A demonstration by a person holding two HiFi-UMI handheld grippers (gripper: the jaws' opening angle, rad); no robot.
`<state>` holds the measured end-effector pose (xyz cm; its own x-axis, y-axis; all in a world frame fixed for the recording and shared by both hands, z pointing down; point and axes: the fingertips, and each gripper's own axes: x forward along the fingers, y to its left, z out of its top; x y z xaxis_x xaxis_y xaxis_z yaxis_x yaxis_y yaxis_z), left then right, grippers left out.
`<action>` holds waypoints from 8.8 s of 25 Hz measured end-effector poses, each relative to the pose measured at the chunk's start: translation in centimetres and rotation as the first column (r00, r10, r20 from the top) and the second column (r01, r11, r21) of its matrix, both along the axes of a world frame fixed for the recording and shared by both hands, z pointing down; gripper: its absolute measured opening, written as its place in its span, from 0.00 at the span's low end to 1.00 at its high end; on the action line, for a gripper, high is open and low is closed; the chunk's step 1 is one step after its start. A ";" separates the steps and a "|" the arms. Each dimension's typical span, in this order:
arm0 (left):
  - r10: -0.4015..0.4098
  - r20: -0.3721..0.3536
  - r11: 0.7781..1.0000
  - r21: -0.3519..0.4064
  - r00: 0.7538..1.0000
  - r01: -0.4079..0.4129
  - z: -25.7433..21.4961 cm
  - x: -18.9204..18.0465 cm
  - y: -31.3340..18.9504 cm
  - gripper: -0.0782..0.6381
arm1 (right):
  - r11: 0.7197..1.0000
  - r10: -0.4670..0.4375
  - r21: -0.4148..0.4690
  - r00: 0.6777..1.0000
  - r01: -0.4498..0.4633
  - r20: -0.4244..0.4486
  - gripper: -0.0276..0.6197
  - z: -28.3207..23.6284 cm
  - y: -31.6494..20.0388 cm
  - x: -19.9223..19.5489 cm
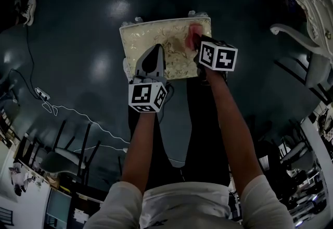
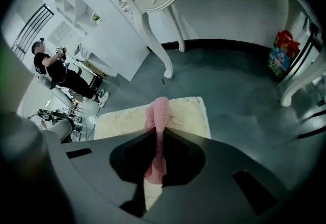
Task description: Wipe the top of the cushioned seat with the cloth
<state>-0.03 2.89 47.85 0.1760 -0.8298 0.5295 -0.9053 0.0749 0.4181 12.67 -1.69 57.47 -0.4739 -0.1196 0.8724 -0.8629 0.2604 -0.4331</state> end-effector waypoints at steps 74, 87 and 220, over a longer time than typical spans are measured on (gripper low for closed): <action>0.029 -0.012 1.000 0.006 0.999 -0.029 0.6 3.8 0.0 0.12 | 0.996 0.060 0.074 0.991 -0.052 -0.116 0.08 1.2 1.7 8.6; -0.026 0.033 1.000 0.012 0.999 0.025 -0.6 -5.7 3.8 0.12 | 0.983 0.181 0.048 0.961 -0.175 -0.209 0.08 3.1 1.1 10.4; -0.028 0.058 0.999 -0.025 0.998 0.030 0.2 -3.8 5.6 0.12 | 0.998 -0.053 0.022 0.977 0.059 -0.207 0.08 -0.1 10.2 3.6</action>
<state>-3.82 8.45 48.01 0.1207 -0.8200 0.5594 -0.9249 0.1117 0.3633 16.23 8.49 57.35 -0.2904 -0.1236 0.9489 -0.9167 0.3205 -0.2388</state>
